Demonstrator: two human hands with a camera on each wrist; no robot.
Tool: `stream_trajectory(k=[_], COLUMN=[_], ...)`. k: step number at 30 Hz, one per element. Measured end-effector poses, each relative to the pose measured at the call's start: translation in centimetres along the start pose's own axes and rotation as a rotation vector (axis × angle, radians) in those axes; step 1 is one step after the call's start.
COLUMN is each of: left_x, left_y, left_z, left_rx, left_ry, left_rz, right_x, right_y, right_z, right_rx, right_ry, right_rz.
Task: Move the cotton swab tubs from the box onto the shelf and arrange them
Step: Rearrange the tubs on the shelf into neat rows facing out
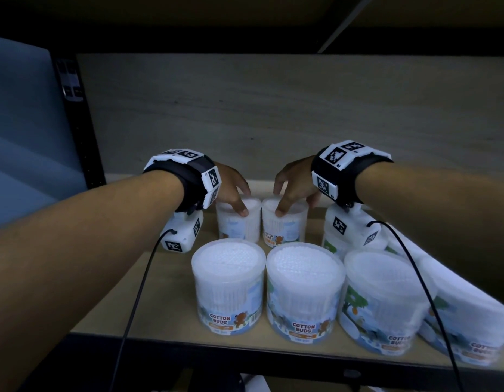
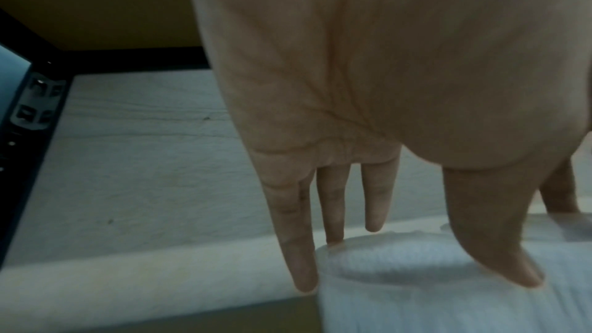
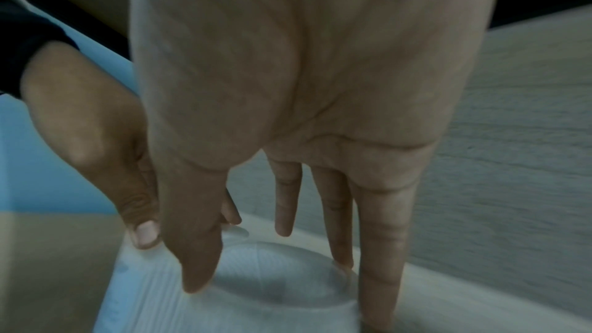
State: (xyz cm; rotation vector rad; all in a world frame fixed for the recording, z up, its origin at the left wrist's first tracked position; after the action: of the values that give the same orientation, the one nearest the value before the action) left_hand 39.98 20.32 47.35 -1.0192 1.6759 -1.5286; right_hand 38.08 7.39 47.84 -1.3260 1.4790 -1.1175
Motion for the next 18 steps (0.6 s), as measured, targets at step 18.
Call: stream_trajectory(k=[18], left_x=[-0.73], left_y=[0.59], left_z=[-0.22], left_rx=[-0.01], left_ry=[-0.079], left_rz=[0.012], right_x=[-0.25], right_y=[-0.39], right_z=[-0.37], right_rx=[0.101], right_ry=[-0.065], right_rz=[-0.08])
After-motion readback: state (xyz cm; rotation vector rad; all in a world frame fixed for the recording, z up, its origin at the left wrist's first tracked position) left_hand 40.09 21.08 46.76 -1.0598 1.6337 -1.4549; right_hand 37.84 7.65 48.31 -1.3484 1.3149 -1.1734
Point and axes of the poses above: each hand's wrist, its own z-axis towards the middle knuckle, its own y-axis out of the palm, x = y × z, the point moved 9 cm from there along z, towards the middle knuckle, and after that the axes turned 11 degrees about y, right-handed, at the moved point
